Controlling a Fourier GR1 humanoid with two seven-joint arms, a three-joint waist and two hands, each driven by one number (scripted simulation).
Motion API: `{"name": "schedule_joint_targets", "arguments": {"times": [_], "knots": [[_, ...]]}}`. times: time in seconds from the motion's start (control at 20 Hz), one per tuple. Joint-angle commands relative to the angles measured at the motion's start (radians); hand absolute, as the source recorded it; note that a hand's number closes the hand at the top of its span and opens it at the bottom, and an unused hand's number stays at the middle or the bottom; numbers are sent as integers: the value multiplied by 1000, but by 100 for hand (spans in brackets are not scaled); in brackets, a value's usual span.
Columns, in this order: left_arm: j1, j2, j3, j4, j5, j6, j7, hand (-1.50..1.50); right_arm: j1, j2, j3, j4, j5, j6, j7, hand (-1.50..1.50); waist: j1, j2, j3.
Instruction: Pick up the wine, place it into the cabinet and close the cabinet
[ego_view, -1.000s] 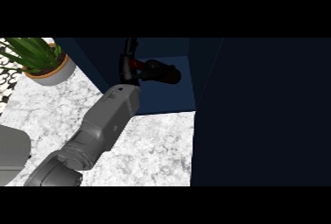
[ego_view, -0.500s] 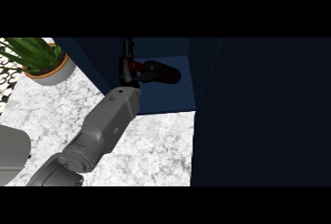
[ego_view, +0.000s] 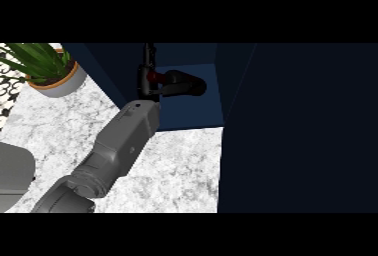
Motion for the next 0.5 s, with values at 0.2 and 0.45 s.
{"name": "schedule_joint_targets", "arguments": {"times": [0.2, 0.45], "knots": [[61, 1, 4, 9, 1, -90, -17, -150, 12, -20, -48, -87, -66, -12, 54, -150, 20, -6, -3], [76, 1, 6, 17, 54, -111, -27, -150, -39, -9, -9, -34, -49, -7, 48, -150, -7, -1, -3]]}}
